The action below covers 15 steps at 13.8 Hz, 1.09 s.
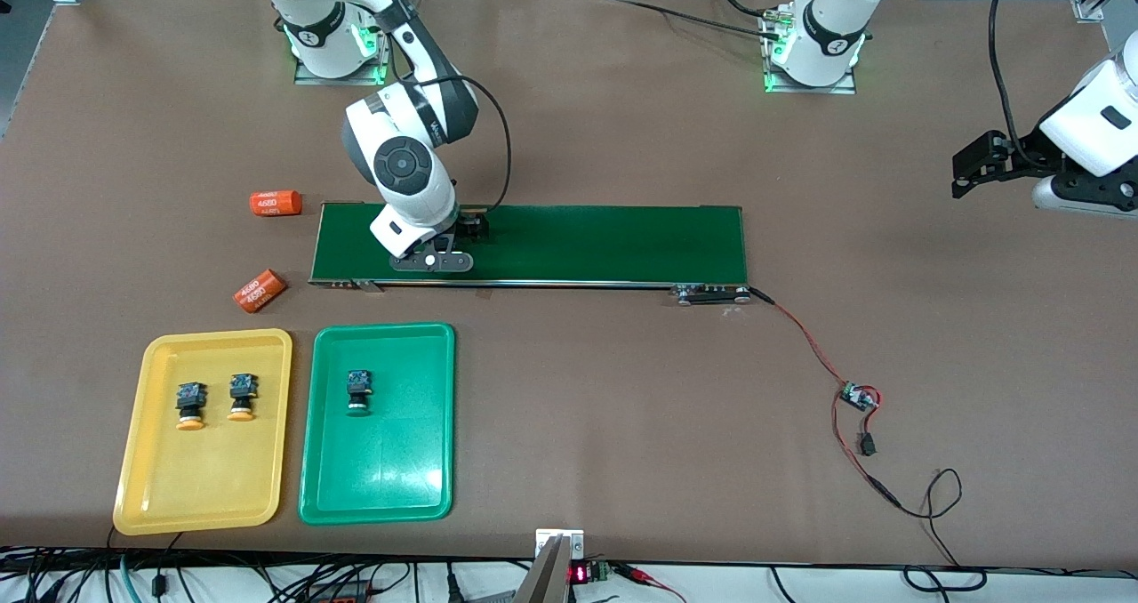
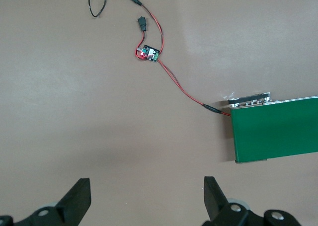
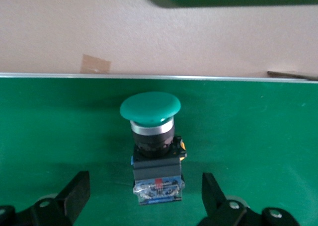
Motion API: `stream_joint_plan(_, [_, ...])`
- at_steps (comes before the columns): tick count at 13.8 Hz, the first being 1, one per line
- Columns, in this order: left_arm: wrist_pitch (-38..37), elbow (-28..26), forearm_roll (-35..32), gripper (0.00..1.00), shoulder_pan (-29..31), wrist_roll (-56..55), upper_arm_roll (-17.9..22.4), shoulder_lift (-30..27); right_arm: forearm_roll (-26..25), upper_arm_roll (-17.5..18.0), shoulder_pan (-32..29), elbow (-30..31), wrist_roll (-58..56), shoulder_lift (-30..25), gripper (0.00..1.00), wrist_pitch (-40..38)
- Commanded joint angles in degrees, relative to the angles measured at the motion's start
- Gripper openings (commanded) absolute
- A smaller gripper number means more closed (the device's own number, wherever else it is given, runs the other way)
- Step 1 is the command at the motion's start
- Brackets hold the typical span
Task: Sort buttons by color to trays
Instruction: 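Grasp the second green button on the belt with the right gripper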
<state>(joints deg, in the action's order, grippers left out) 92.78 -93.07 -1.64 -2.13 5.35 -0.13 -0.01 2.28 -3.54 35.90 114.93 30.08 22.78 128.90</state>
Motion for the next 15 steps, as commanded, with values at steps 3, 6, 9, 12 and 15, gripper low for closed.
stream_joint_plan(3, [-1.28, 1.66, -1.35, 1.0, 0.11, 1.07, -0.05, 0.63, -0.25, 0.38, -1.35, 1.61, -1.87, -0.9, 0.79, 0.82])
stream_joint_plan(6, [-1.46, 1.66, -1.35, 1.0, 0.19, 1.07, -0.05, 0.54, -0.17, 0.38, -1.62, 1.61, -1.87, -1.16, 0.43, 0.21])
stream_joint_plan(9, [-1.37, 1.66, -1.0, 1.0, 0.28, 1.07, 0.39, 0.63, -0.17, 0.29, -1.71, 0.91, -1.95, -1.42, 0.37, 0.29])
stream_joint_plan(12, [-1.46, 1.66, -1.0, 1.0, 0.28, 1.07, 0.21, 0.63, -0.08, 0.2, -3.28, -3.55, -1.95, -0.9, 0.34, 0.56])
stream_joint_plan(15, [-1.37, 1.66, -1.0, 1.0, 0.28, 0.98, 0.04, 0.63, -0.43, -0.41, -4.51, -12.42, -2.57, 2.95, 0.34, 0.56])
